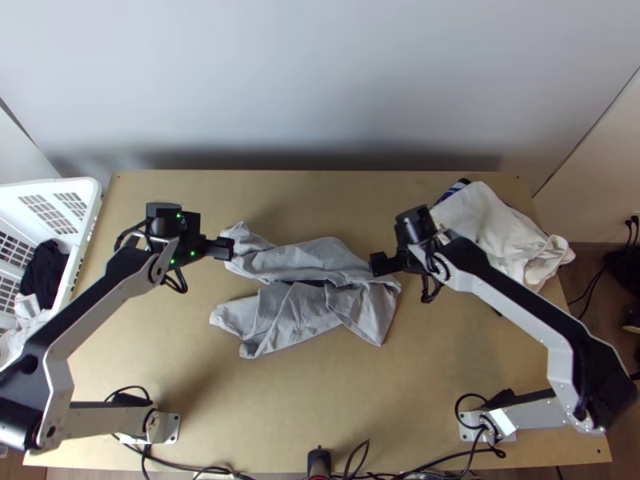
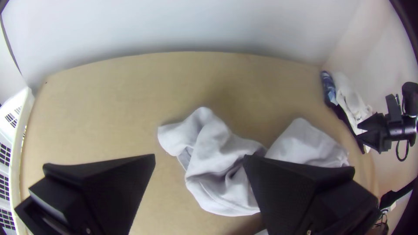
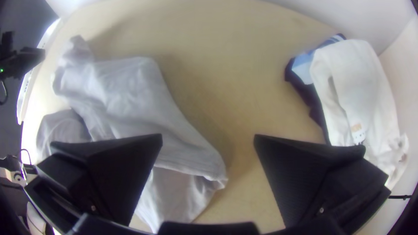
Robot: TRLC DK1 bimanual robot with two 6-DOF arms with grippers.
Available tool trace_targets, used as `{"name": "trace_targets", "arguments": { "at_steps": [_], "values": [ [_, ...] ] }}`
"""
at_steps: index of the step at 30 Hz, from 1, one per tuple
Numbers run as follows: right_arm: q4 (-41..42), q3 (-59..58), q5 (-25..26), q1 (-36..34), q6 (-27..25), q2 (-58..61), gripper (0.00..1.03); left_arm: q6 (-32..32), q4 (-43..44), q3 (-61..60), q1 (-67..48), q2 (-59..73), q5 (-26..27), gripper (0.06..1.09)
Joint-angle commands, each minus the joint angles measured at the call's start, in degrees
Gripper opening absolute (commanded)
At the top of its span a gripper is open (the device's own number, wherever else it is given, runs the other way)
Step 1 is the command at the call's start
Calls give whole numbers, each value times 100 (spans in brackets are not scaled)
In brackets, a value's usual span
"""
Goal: Fold the t-shirt
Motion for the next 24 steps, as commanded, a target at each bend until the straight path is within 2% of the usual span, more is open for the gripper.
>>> {"name": "trace_targets", "arguments": {
  "at_steps": [1,6,17,20,22,24],
  "values": [
    [-90,36,-62,88,130,397,98,2,-604,460,96,580,1,104],
    [-90,36,-62,88,218,643,98,90,-920,662,87,818,44,104],
    [-177,10,-62,291,411,793,98,319,-858,627,114,765,668,103],
    [-177,-17,-71,291,411,854,93,389,-841,627,166,739,1002,103],
    [-169,-34,-88,308,411,898,92,433,-850,618,158,730,1011,103],
    [-160,-61,-141,326,411,925,92,565,-850,574,114,712,1011,98]
  ]
}}
